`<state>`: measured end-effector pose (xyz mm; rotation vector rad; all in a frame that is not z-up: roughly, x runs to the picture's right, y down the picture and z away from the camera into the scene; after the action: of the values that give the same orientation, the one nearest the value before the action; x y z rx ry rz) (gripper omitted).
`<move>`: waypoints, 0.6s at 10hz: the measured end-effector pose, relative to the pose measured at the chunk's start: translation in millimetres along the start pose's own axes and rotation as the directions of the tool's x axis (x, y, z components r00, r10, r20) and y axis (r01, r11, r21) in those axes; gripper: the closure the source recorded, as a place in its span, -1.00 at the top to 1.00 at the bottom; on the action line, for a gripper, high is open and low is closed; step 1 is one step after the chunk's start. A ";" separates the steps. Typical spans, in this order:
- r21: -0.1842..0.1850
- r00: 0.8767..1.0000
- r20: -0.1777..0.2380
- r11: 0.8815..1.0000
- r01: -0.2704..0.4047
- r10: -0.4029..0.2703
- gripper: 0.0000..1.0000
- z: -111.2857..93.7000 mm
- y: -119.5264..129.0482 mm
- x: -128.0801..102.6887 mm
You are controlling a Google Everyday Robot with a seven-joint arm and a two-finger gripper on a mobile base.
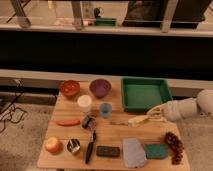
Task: Place banana in metal cup
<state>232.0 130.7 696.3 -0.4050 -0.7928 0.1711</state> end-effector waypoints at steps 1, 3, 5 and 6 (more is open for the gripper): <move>-0.001 1.000 0.003 1.000 0.002 -0.002 -0.94 0.6 0.4 -0.8; -0.015 1.000 0.011 1.000 0.011 -0.011 -0.94 2.0 3.8 -2.6; -0.014 1.000 0.011 1.000 0.012 -0.012 -0.94 1.8 3.6 -2.6; -0.014 1.000 0.011 1.000 0.012 -0.012 -0.94 1.9 3.6 -2.6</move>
<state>228.9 133.7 694.3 -0.4133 -0.8074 0.1570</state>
